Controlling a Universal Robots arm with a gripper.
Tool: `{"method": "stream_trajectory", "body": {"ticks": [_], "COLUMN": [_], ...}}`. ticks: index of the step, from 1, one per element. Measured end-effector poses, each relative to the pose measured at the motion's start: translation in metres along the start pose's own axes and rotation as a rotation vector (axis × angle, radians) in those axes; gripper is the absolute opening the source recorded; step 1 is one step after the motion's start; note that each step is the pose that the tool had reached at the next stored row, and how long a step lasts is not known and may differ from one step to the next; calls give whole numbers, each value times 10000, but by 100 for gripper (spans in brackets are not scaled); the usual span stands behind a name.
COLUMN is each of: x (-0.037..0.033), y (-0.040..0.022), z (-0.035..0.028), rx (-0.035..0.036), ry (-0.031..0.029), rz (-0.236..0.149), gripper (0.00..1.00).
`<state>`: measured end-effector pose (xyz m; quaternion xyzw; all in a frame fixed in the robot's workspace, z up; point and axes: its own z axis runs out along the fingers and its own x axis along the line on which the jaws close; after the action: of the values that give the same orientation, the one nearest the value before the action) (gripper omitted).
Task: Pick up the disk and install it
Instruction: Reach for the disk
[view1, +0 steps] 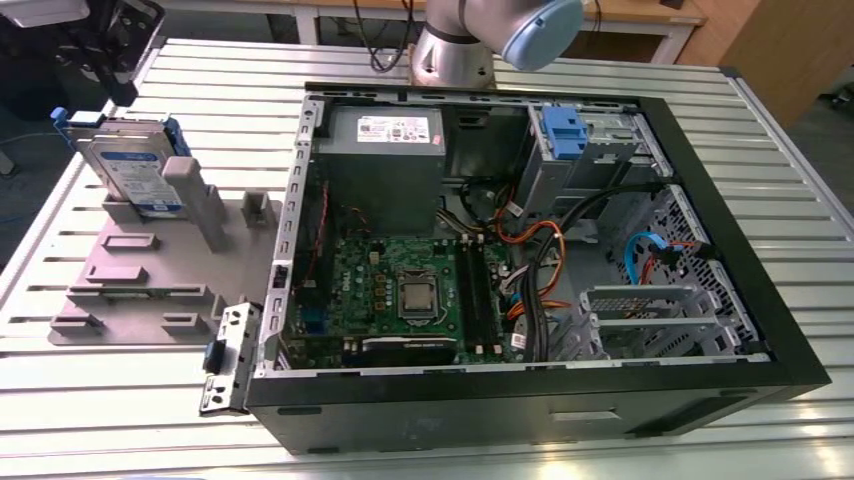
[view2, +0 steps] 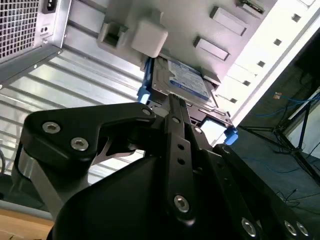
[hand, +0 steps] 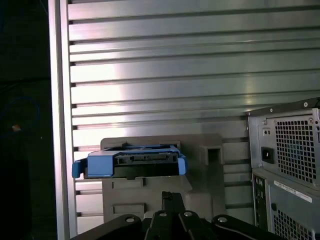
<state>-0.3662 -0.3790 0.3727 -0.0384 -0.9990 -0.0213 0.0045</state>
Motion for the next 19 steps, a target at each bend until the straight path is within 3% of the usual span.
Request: {"method": "stream_trajectory", "body": {"ticks": [6,7,9,10,14,19], "x": [1,2,1,2,6,49], "y": [0,0,0,0,1,26], "z": [1,6,15,16,18,59], "rx": [0,6,24,26,27,-9], "ry": [7,90,321,362,377,327], "rz": [0,4,14,15,16,9], "gripper": [11,11,11,11,11,11]}}
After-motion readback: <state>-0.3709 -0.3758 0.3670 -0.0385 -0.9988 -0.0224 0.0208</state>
